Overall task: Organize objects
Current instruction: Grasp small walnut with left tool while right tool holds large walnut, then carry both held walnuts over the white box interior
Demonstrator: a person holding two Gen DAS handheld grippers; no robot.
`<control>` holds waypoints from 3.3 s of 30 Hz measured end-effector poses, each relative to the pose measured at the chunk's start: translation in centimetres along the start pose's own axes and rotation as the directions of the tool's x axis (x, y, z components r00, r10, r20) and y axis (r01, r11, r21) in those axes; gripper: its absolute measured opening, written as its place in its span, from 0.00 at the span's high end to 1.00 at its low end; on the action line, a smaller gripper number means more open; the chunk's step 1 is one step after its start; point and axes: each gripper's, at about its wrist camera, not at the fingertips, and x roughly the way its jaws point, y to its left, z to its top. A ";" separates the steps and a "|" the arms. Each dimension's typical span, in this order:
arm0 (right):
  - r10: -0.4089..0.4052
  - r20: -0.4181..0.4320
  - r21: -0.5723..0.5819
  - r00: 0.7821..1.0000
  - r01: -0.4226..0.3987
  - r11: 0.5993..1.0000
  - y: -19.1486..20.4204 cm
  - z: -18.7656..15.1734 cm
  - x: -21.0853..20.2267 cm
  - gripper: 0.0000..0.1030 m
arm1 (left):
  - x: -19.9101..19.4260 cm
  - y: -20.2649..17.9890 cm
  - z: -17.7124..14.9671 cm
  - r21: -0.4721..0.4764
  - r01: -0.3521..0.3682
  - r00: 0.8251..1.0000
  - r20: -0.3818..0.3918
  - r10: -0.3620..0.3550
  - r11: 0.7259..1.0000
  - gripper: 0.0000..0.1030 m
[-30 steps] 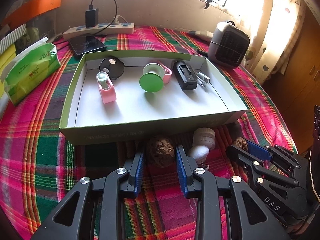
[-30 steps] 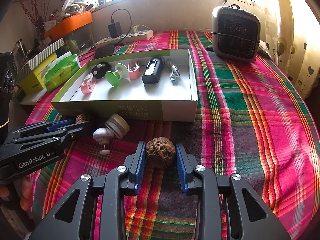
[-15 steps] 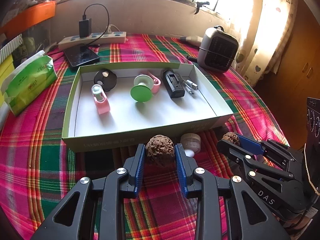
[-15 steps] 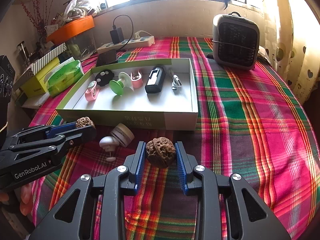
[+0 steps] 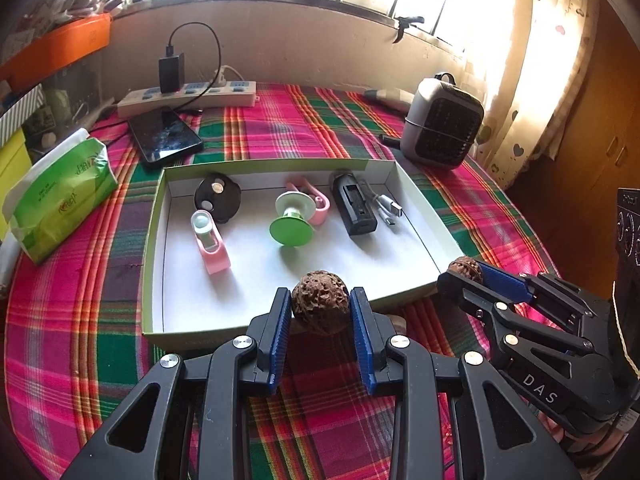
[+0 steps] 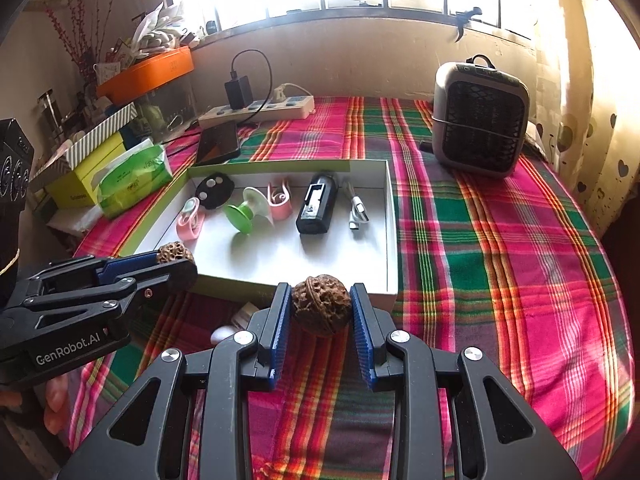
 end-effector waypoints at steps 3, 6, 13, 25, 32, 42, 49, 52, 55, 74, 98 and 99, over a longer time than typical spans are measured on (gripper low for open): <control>-0.002 0.000 -0.003 1.000 0.002 1.000 -0.1 0.8 0.4 0.70 | 0.4 0.3 0.4 -0.007 0.000 1.000 -0.004 0.000 1.000 0.73; -0.001 -0.004 -0.013 1.000 0.000 1.000 -0.2 1.4 1.0 0.70 | 0.7 0.4 0.9 -0.003 -0.002 1.000 -0.002 0.002 1.000 0.73; 0.001 -0.022 -0.013 1.000 -0.001 1.000 -0.4 2.6 2.7 0.70 | 1.6 1.5 2.1 -0.025 -0.019 1.000 -0.005 0.019 1.000 0.73; -0.020 -0.059 -0.008 0.998 0.020 1.000 -1.4 3.2 5.2 0.70 | 4.0 4.0 4.2 -0.058 -0.079 0.997 -0.021 0.077 0.995 0.73; -0.027 -0.069 -0.023 0.997 0.026 0.999 -1.3 3.4 6.2 0.70 | 5.2 4.3 5.0 -0.049 -0.088 0.996 -0.026 0.087 0.995 0.73; -0.038 -0.062 -0.042 0.997 0.036 0.998 -1.1 3.9 7.1 0.70 | 6.7 4.4 5.8 -0.037 -0.078 0.996 -0.045 0.076 0.996 0.73; -0.050 -0.051 -0.050 0.997 0.047 0.998 -1.1 4.1 7.4 0.70 | 7.8 4.0 6.2 -0.010 -0.075 0.995 -0.063 0.075 0.997 0.73; -0.064 -0.043 -0.061 0.997 0.061 0.996 -1.0 4.1 7.4 0.70 | 8.1 3.9 6.2 -0.005 -0.075 0.995 -0.069 0.074 0.997 0.73; -0.062 -0.041 -0.060 0.997 0.060 0.996 -1.1 4.1 7.4 0.70 | 8.3 3.9 6.2 -0.002 -0.075 0.995 -0.070 0.075 0.997 0.73; -0.059 -0.040 -0.067 0.997 0.056 0.996 -0.8 4.0 7.5 0.70 | 8.3 3.8 6.2 0.007 -0.082 0.994 -0.072 0.083 0.997 0.73; -0.068 -0.035 -0.082 0.997 0.065 0.995 -0.4 3.8 7.3 0.59 | 8.1 3.6 6.1 -0.007 -0.077 0.995 -0.064 0.077 0.997 0.66; -0.062 -0.038 -0.081 0.997 0.059 0.995 -0.4 3.9 7.3 0.59 | 8.0 3.7 6.1 -0.009 -0.079 0.995 -0.063 0.078 0.997 0.66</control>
